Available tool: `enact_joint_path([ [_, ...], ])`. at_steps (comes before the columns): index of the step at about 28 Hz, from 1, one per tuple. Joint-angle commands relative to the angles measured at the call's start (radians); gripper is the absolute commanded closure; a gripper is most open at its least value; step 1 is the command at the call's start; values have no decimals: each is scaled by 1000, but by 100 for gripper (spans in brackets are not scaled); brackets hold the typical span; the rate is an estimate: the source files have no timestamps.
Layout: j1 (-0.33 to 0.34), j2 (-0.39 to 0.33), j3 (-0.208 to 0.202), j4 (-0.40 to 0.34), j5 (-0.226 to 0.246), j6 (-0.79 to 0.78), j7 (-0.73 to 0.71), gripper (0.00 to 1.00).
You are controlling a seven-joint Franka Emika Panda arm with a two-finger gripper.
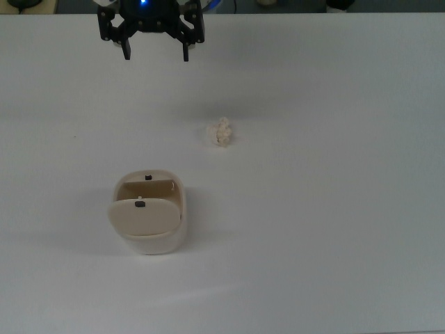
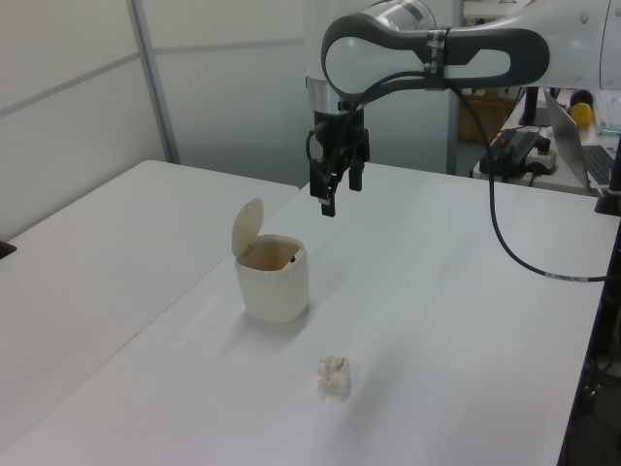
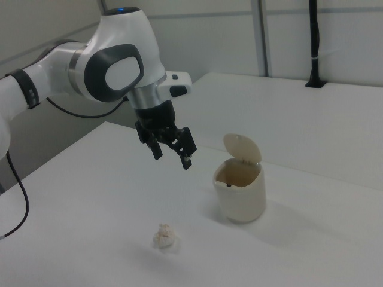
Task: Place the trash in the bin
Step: 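Move the gripper over the crumpled white paper ball and descend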
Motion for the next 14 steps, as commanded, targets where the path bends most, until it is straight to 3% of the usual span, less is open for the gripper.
enact_joint_path([
  [1, -2, 61, 2, -5, 5, 26, -68, 0],
  [4, 8, 64, 7, -31, 3, 63, -68, 0],
  [8, 27, 64, 43, -122, 0, 161, -71, 0],
  [14, 44, 64, 65, -218, 2, 220, -71, 0],
])
